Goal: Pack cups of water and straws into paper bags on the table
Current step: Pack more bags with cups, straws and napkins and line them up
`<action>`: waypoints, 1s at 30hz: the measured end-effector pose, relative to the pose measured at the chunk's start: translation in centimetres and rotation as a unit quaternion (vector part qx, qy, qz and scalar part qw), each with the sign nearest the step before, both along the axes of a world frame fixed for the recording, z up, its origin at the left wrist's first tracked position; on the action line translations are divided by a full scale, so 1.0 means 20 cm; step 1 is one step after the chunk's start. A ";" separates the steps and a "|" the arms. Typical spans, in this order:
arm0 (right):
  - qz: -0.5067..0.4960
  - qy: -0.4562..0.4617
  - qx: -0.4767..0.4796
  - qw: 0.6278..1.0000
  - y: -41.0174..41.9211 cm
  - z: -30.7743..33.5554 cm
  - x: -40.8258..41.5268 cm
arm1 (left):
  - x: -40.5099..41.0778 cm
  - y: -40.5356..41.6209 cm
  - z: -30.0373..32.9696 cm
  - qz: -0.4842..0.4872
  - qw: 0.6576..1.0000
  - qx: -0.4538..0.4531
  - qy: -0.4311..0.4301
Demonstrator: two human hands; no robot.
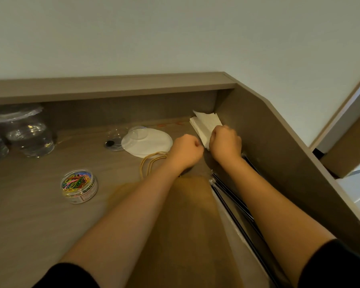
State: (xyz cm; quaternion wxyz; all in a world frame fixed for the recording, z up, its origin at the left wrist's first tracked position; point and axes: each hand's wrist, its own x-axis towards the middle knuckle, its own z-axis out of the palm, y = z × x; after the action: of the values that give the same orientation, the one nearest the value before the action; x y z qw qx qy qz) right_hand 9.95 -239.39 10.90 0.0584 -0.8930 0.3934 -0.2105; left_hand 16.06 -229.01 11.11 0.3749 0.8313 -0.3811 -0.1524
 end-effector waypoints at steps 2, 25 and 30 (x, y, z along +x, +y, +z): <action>0.011 -0.039 -0.009 0.999 0.01 0.02 -0.02 | -0.02 -0.01 0.01 0.038 0.987 -0.083 0.133; 0.174 -0.169 0.218 0.945 0.14 0.02 -0.18 | -0.09 0.01 0.07 0.189 0.876 -0.135 0.422; 0.045 -0.157 0.318 0.934 0.08 0.04 -0.14 | -0.08 0.05 0.04 0.148 0.896 -0.139 0.395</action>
State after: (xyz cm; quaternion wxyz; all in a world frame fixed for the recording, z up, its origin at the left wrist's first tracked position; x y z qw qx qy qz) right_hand 7.06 -237.74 11.60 0.4099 -0.7998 0.3855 -0.2092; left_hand 14.38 -227.93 11.88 0.6247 0.6887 -0.0917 -0.3564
